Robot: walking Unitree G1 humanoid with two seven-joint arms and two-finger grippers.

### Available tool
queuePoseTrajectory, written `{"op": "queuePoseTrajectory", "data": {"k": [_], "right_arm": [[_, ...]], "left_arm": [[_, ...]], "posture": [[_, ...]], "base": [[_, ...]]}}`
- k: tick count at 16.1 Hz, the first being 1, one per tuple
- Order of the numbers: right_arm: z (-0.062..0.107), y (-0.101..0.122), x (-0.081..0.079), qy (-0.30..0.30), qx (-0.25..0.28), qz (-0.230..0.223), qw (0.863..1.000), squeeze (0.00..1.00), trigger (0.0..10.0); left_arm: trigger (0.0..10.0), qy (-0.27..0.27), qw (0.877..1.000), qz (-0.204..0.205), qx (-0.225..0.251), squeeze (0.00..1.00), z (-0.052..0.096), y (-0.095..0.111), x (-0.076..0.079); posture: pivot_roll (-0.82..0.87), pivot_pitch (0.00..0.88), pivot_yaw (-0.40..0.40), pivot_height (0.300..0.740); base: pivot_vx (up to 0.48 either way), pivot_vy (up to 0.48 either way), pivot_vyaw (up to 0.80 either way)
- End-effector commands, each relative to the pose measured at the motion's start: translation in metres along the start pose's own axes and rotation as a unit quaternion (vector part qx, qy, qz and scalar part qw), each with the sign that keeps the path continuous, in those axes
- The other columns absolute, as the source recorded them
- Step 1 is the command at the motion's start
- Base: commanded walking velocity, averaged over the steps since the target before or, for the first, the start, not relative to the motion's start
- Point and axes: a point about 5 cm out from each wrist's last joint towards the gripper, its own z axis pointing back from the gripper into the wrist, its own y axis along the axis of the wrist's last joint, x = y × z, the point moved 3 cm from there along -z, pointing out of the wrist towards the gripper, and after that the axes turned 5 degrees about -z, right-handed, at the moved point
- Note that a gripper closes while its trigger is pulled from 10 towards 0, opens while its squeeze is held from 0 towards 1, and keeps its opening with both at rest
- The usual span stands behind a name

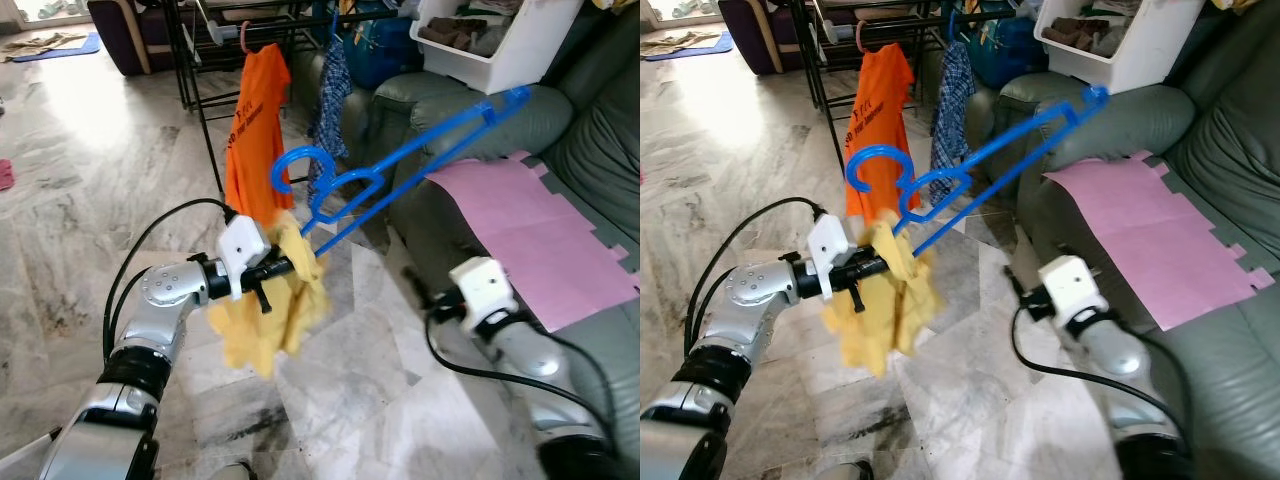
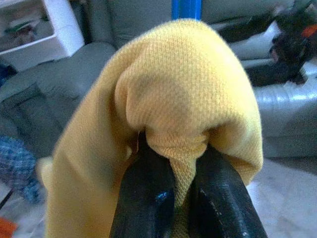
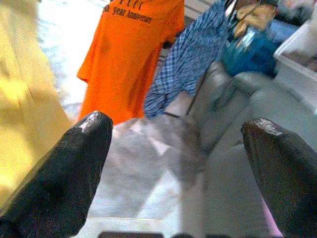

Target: Hang hanger

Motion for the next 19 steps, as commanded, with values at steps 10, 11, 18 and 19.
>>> {"op": "queuePoseTrajectory", "data": {"k": [10,11,18,19], "right_arm": [[0.007,-0.024,-0.050,0.221,-0.105,-0.128,0.961,0.00,10.0],[0.007,-0.026,-0.049,0.220,-0.112,-0.131,0.960,0.00,10.0],[0.005,-0.041,-0.051,0.205,-0.151,-0.151,0.955,0.00,10.0],[-0.001,-0.024,-0.049,0.203,-0.103,-0.182,0.957,0.00,10.0]], "left_arm": [[0.0,-0.078,0.987,-0.063,0.125,0.00,-0.029,0.093,0.017],[0.0,-0.079,0.986,-0.062,0.132,0.00,-0.030,0.098,0.018],[0.0,-0.069,0.984,-0.060,0.153,0.00,-0.030,0.121,0.016],[0.0,-0.069,0.985,-0.065,0.140,0.00,-0.030,0.115,0.017]], "posture": [[0.01,0.121,-0.056,0.740],[0.01,0.121,-0.055,0.740],[0.02,0.117,-0.060,0.740],[0.02,0.117,-0.059,0.740]], "base": [[0.000,0.000,0.00],[0.000,0.000,0.00],[0.000,0.000,0.00],[0.000,0.000,0.00]]}}
